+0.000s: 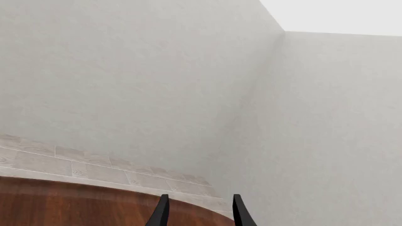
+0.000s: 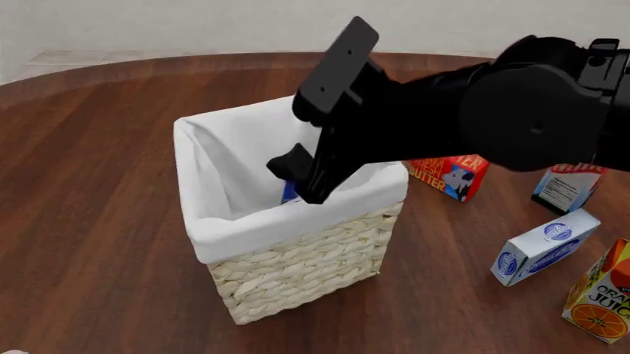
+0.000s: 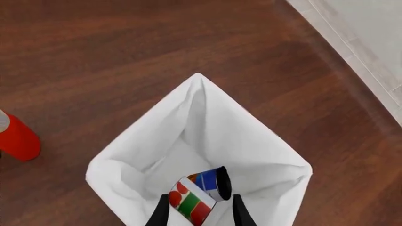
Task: Pick up the alphabet soup and the tomato sauce, and put them in the basket.
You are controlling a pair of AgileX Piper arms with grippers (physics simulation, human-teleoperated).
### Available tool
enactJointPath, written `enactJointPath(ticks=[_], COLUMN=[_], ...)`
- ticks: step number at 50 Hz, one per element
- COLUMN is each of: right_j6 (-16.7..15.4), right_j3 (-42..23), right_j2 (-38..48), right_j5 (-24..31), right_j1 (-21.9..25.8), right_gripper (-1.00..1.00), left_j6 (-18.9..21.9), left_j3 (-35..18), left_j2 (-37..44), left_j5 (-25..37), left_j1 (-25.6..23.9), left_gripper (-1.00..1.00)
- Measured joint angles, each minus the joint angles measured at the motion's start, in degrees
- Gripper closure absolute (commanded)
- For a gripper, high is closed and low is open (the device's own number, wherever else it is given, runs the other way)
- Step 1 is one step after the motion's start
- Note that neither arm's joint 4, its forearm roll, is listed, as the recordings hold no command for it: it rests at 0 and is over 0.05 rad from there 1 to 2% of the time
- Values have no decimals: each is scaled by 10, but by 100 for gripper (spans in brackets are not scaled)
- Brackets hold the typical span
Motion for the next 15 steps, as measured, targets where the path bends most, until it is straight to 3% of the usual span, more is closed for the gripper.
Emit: enactJointPath(ticks=[15], right_j6=[-8], right_j3=[-11], right_j2=[-9], right_j5=[9], right_j1=[0], right_gripper=[-100], left_j6=[0], left_j3=[0], left_j2=[0], left_j5=[0], left_j1=[0], left_gripper=[-100])
